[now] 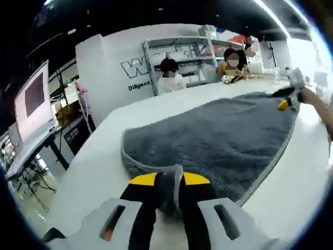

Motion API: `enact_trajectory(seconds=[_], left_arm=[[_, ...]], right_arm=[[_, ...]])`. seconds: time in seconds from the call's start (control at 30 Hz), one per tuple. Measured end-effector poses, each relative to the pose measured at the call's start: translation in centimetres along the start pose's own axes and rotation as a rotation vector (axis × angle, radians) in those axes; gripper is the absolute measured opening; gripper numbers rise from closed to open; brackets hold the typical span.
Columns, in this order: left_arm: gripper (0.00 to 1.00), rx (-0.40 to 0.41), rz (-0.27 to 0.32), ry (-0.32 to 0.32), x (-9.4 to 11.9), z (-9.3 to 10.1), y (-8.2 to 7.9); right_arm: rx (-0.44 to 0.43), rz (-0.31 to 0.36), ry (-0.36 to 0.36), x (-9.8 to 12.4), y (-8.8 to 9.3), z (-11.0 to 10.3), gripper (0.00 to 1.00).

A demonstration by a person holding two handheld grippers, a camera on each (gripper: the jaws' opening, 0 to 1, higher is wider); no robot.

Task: Open the folded towel by lifting each exposed corner and separating the folded layers until the towel lies flat within the target outline without major curled edges

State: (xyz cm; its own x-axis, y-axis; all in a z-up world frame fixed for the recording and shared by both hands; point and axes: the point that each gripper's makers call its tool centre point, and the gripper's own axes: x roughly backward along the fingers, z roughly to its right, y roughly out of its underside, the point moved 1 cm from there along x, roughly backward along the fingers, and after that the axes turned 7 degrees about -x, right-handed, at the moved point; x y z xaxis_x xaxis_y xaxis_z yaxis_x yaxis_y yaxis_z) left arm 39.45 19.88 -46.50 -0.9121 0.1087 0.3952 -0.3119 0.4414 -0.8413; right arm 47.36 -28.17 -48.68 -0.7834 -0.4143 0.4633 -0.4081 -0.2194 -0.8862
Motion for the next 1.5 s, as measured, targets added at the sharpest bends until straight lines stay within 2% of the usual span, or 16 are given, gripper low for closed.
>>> enact_trajectory(seconds=[0.03,0.13,0.27,0.43,0.53,0.6,0.67,0.73,0.8,0.9,0.97,1.1,1.17,1.23,1.33,1.5], left_arm=[[0.13,0.025,0.016,-0.031,0.0,-0.7,0.0],[0.1,0.136,0.089,-0.051,0.6,-1.5,-0.4],[0.14,0.206,0.056,-0.164,1.7,-3.9,1.7],[0.22,0.258,0.011,-0.198,2.5,-4.7,4.0],[0.31,0.267,-0.004,-0.216,3.1,-4.8,4.3],[0.43,0.274,-0.003,-0.255,3.6,-5.4,4.2],[0.6,0.276,-0.02,-0.3,4.3,-6.0,4.2],[0.7,0.273,-0.024,-0.31,4.7,-6.1,3.9],[0.69,0.237,0.015,-0.278,5.0,-5.7,2.8],[0.66,0.154,0.04,-0.238,5.7,-4.8,1.3],[0.6,0.099,0.061,-0.188,5.9,-3.7,0.3],[0.5,0.054,0.064,-0.066,5.3,-1.3,-0.2],[0.43,0.06,0.08,-0.018,4.6,-0.4,-0.3],[0.42,0.081,0.088,0.029,4.1,0.2,-0.3],[0.41,0.118,0.087,0.086,3.0,0.5,-0.1],[0.4,0.127,-0.011,0.05,1.3,-0.8,2.6]], right_arm=[[-0.001,0.0,0.0,0.0,0.0,0.0,0.96],[-0.003,0.0,0.0,0.0,0.0,0.0,0.96],[0.002,0.002,0.0,0.1,-0.1,0.1,0.96],[0.003,0.002,-0.003,0.1,-0.1,0.0,0.97],[-0.001,0.002,-0.003,0.1,-0.1,0.0,0.97],[-0.007,0.001,-0.003,0.2,-0.1,0.1,0.98],[-0.011,0.001,-0.003,0.2,-0.1,0.2,0.99],[-0.016,0.005,-0.003,0.4,-0.2,0.3,0.99],[-0.026,0.016,-0.005,0.6,-0.4,0.4,0.99],[-0.058,0.038,-0.016,1.0,-0.6,0.7,0.99],[-0.065,0.048,-0.022,1.9,-0.5,0.8,0.99],[-0.074,0.069,0.038,5.0,0.0,2.5,0.97],[-0.085,0.086,0.065,6.5,0.0,3.4,0.93],[-0.103,0.125,0.082,8.3,-0.3,4.2,0.88],[-0.156,0.138,0.113,10.6,0.4,5.2,0.77],[-0.178,0.08,0.13,12.2,2.9,6.4,0.44]])
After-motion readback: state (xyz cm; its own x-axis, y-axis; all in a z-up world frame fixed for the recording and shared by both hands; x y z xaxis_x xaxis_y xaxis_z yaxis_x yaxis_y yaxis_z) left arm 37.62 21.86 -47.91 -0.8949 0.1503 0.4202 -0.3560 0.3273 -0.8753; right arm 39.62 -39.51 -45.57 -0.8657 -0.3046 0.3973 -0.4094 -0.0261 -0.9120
